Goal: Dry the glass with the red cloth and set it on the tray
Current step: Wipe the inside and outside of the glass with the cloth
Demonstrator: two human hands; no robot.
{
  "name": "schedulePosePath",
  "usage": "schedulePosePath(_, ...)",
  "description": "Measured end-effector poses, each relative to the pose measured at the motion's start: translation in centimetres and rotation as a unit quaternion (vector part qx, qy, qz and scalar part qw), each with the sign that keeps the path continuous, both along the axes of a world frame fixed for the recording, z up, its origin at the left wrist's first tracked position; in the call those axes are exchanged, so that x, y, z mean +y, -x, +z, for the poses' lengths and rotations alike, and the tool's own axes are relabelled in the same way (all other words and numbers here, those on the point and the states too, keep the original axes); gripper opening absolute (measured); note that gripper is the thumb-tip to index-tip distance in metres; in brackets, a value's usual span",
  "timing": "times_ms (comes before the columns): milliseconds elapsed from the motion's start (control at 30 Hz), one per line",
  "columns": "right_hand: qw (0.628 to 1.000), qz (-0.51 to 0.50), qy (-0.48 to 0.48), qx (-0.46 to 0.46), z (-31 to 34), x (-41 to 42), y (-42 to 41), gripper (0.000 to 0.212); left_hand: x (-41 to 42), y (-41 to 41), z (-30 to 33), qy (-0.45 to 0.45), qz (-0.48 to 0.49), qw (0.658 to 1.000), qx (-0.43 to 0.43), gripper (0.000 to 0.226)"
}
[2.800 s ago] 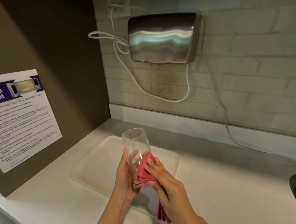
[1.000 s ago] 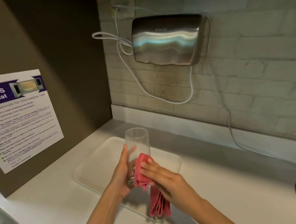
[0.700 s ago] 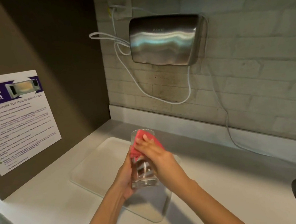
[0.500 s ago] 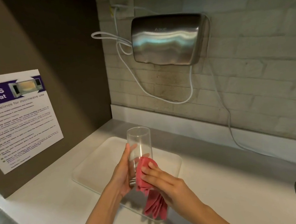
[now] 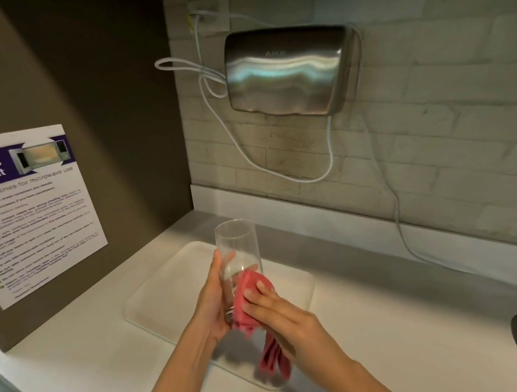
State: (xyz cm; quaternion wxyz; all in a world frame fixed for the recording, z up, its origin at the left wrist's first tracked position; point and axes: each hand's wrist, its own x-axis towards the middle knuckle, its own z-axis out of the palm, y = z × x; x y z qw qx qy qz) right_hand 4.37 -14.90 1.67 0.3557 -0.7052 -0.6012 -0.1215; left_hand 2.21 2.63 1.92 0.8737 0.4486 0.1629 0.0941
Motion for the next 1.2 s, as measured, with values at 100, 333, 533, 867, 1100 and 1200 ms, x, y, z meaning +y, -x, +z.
schedulePosePath(100, 0.994, -0.020, -0.050, 0.097, -0.1, -0.8, 0.3, 0.038, -0.3, 0.2, -0.3, 0.034, 0.006, 0.999, -0.002, 0.055)
schedulePosePath(333, 0.985, -0.112, -0.066, 0.118, 5.2, 3.1, -1.6, 0.049, -2.3, -0.3, -0.9, 0.036, -0.052, 0.998, -0.012, 0.058)
schedulePosePath(533, 0.999, -0.009, 0.004, 0.051, 1.5, 1.3, 0.2, 0.043, -0.1, -0.3, -0.6, 0.035, -0.017, 0.999, 0.004, 0.071)
schedulePosePath(867, 0.962, -0.082, -0.109, 0.238, 3.4, 1.7, -0.5, 0.035, -1.0, -0.4, -0.3, 0.037, -0.092, 0.994, -0.043, 0.055)
schedulePosePath(1100, 0.964, -0.087, -0.085, 0.238, 2.6, 1.9, 0.7, 0.040, -0.9, -0.5, 0.7, 0.093, -0.031, 0.994, -0.056, 0.044)
schedulePosePath(1200, 0.965, -0.064, -0.036, 0.253, 2.8, 1.7, 1.3, 0.042, -0.9, -0.5, 1.1, 0.085, 0.023, 0.995, -0.042, 0.053)
